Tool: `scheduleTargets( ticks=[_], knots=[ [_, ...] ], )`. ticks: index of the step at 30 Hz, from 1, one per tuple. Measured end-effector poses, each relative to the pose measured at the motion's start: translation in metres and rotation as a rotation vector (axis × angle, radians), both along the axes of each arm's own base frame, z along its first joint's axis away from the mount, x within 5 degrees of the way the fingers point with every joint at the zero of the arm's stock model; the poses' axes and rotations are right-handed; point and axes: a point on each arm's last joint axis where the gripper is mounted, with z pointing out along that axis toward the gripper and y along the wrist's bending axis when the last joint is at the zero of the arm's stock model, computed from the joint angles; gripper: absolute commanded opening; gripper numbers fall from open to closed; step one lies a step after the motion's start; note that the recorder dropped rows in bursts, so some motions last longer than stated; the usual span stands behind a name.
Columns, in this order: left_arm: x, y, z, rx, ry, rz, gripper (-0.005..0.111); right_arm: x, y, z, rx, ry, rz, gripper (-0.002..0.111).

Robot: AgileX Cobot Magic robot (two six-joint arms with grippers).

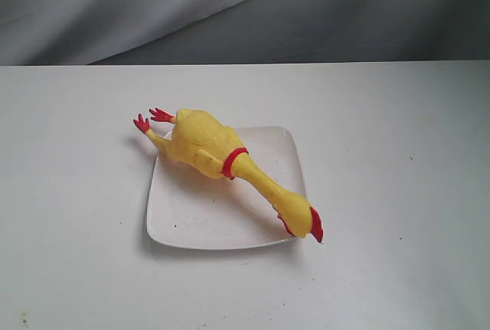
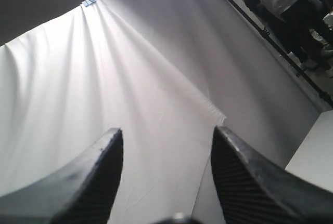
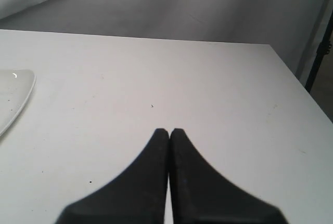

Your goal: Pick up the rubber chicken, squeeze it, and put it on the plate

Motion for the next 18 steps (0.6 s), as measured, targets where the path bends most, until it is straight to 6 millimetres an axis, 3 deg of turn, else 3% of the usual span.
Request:
scheduleTargets(
  ticks=[7, 18],
  knots=[
    [-0.008, 0.013, 0.004, -0.029, -0.05, 0.087, 0.05, 0.0, 0.0, 0.0, 0.0, 0.0, 0.0, 0.0],
    [-0.048, 0.046, 0.012, -0.082, -0.23, 0.561, 0.05, 0.0, 0.0, 0.0, 0.0, 0.002, 0.0, 0.0]
  ],
)
